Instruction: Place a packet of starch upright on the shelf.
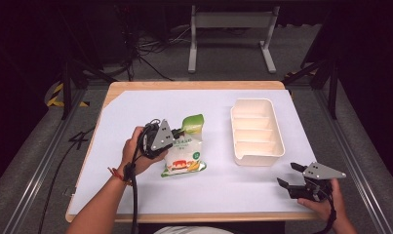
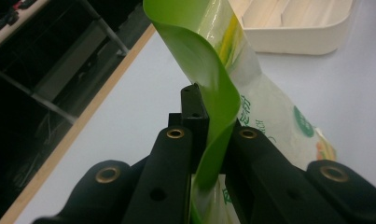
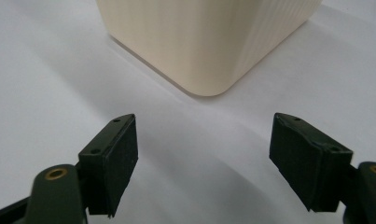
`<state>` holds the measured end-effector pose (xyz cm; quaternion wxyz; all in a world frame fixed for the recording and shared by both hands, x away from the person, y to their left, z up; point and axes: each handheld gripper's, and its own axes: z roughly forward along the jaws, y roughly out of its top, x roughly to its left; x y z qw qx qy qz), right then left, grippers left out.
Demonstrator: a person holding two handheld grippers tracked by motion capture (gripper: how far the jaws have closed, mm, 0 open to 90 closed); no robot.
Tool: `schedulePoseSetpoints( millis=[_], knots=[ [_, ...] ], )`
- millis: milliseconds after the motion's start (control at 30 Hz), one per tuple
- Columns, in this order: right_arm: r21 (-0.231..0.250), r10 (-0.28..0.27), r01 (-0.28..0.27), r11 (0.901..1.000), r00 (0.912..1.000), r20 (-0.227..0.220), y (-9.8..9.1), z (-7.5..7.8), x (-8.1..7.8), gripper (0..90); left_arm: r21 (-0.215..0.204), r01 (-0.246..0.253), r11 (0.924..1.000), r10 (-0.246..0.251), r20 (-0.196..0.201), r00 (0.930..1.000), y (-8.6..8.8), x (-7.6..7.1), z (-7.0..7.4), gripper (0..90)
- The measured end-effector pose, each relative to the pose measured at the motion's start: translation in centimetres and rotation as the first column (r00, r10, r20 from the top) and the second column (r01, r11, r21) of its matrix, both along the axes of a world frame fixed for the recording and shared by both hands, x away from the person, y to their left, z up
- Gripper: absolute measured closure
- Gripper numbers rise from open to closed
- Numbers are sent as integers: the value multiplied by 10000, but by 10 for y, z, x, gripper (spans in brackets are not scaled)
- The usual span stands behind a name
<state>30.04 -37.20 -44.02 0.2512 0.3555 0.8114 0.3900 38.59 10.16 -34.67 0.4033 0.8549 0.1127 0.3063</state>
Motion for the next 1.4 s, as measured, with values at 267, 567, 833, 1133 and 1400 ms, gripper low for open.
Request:
schedulePoseSetpoints(
  millis=[267,567,833,1133,1400],
  knots=[
    [-33,-28,28,10000,10000,-19,0,-1,0,235,67,-108,9999,103,640,9979,-4,-4,13,893],
    [-26,-39,38,10000,10000,-48,0,-1,1,235,-188,-21,9998,35,785,9969,-8,1,25,893],
    [18,-71,71,10000,10000,7,0,0,0,234,-376,231,9990,-203,732,9971,-28,17,37,893],
    [53,-66,66,10000,10000,65,-1,0,0,235,-748,327,9967,-273,720,9970,-52,39,50,893],
    [68,-43,43,10000,10000,38,-2,0,0,234,-1013,518,9935,-447,707,9965,-76,56,65,894]
  ],
)
